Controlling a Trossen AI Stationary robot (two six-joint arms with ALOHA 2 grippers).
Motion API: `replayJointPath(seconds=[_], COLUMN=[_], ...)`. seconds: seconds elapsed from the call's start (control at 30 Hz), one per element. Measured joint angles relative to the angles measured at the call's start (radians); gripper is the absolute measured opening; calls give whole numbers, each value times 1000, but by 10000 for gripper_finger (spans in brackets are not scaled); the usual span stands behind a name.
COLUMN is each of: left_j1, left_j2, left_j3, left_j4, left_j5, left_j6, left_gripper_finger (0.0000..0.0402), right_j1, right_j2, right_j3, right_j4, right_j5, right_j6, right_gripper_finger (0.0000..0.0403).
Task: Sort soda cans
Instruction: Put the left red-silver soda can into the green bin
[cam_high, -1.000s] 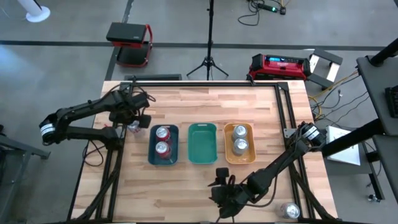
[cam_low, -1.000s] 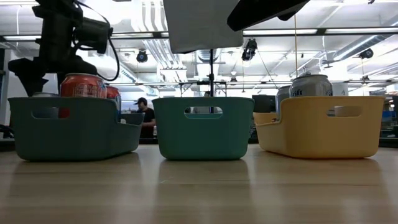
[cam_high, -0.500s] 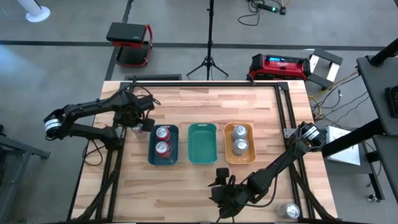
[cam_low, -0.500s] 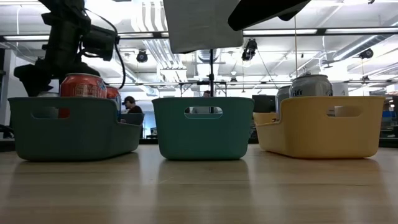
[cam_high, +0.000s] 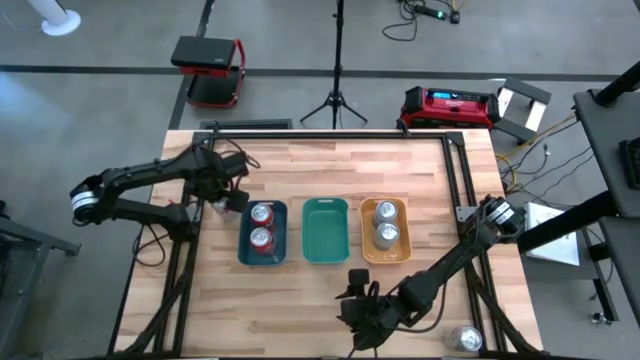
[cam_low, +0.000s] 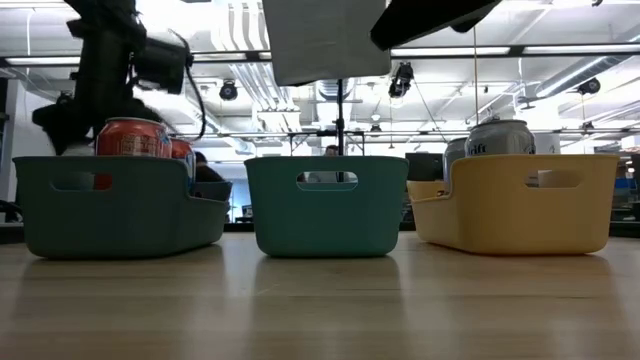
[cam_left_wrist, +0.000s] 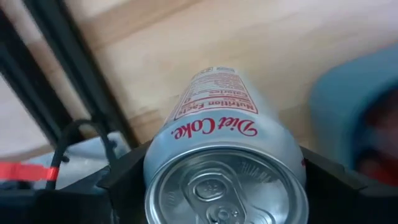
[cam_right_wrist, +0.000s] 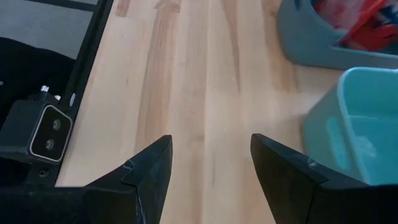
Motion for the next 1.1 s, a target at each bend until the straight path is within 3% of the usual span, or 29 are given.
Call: replayJointPath(seconds=[0.23, 0.37, 0.5, 0.67, 0.83, 1.0, 1.1], left_j1=[0, -4, -62, -219, -354, -425, -439], left_j2=[-39, -40, -44, -28, 38, 154, 244], left_j3=[277, 499, 658, 707, 706, 705, 741], left_j4=[-131, -218, -185, -95, -72, 31, 116], left_j5=[-8, -89, -145, -141, -205, -219, -169], left_j6=[6, -14, -28, -28, -28, -59, -21], left_gripper_finger=[294, 294, 294, 294, 294, 293, 292], right_j1=[31, 33, 46, 75, 93, 124, 142], right_j2=[-63, -73, -72, -74, -108, -149, -183], right_j3=[3, 3, 2, 2, 2, 2, 2], right_j4=[-85, -82, -142, -335, -484, -559, -615], right_j5=[41, 59, 118, 219, 233, 234, 234], right_j6=[8, -1, -39, -1, 89, 94, 107], right_gripper_finger=[188, 175, 162, 145, 132, 119, 112])
